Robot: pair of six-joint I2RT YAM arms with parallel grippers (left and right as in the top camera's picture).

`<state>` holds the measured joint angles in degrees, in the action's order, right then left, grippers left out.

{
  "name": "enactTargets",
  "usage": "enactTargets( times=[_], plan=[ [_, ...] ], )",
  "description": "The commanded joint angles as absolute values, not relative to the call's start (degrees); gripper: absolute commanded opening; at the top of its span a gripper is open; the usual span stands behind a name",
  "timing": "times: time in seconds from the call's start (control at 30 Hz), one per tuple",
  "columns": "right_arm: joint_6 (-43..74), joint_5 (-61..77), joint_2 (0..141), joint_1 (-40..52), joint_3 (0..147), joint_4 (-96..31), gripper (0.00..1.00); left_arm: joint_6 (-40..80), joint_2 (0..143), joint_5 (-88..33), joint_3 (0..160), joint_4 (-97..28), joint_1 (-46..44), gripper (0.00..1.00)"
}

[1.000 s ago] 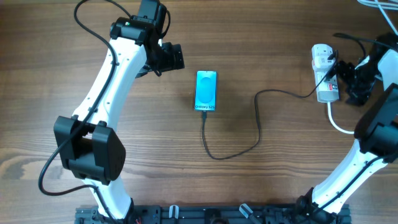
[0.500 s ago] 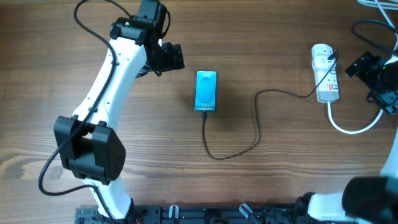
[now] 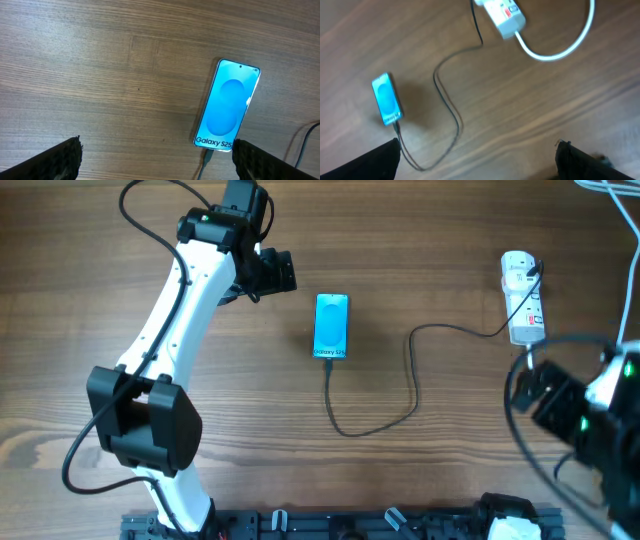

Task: Plug charger to phone and switch on socket

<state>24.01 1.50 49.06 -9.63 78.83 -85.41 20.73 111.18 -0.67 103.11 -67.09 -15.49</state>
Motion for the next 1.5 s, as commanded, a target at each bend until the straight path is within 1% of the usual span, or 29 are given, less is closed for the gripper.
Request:
enactTargets(
  times=[0.0,0.07,0.47,0.53,0.6,0.67,0.73,0.87,0.97,1.07,1.13,1.2,1.4,1.47],
  plan=[
    [24.58,2.87,45.43,-9.39,77.76,-89.03,1.00,21.47,111.55,0.10,103.02,-67.09,-15.62,1.00],
    [24.58,2.85,44.82,-9.39,77.76,-91.29,1.00,21.47,111.55,0.10,103.02,-67.09,-15.64,1.00],
    [23.99,1.78,44.88,-9.39,77.71,-90.85,1.00,21.47,111.55,0.10,103.02,-67.09,-15.62,1.00],
    [23.92,2.55,44.88,-9.39,77.41,-89.58,1.00,21.47,111.55,0.10,103.02,-67.09,-15.64,1.00],
    [20.93,5.82,44.97,-9.32,76.31,-86.76,1.00,21.47,111.55,0.10,103.02,-67.09,-15.64,1.00],
    [15.51,9.80,44.53,-8.36,73.91,-82.26,1.00,21.47,111.55,0.10,103.02,-67.09,-15.64,1.00],
    [12.12,10.61,42.52,-7.09,70.28,-77.60,1.00,21.47,111.55,0.10,103.02,-67.09,-15.64,1.00],
    [10.66,10.96,34.22,-4.69,58.54,-64.42,1.00,21.47,111.55,0.10,103.02,-67.09,-15.62,1.00],
    [10.04,13.98,25.93,-3.09,46.63,-52.75,1.00,21.47,111.55,0.10,103.02,-67.09,-15.64,1.00],
    [7.90,19.81,19.94,-3.05,38.09,-43.48,1.00,21.47,111.55,0.10,103.02,-67.09,-15.62,1.00],
    [3.75,25.52,14.68,-3.05,31.35,-34.74,1.00,21.47,111.55,0.10,103.02,-67.09,-15.62,1.00],
    [1.23,28.42,10.48,-2.85,25.78,-29.02,1.00,21.47,111.55,0.10,103.02,-67.09,-15.64,1.00],
    [1.72,27.81,2.59,-1.63,14.20,-15.68,1.00,21.47,111.55,0.10,103.02,-67.09,-15.64,1.00],
    [1.72,25.78,1.32,-0.43,11.90,-13.21,1.00,21.47,111.55,0.10,103.02,-67.09,-15.64,1.00]
  ],
)
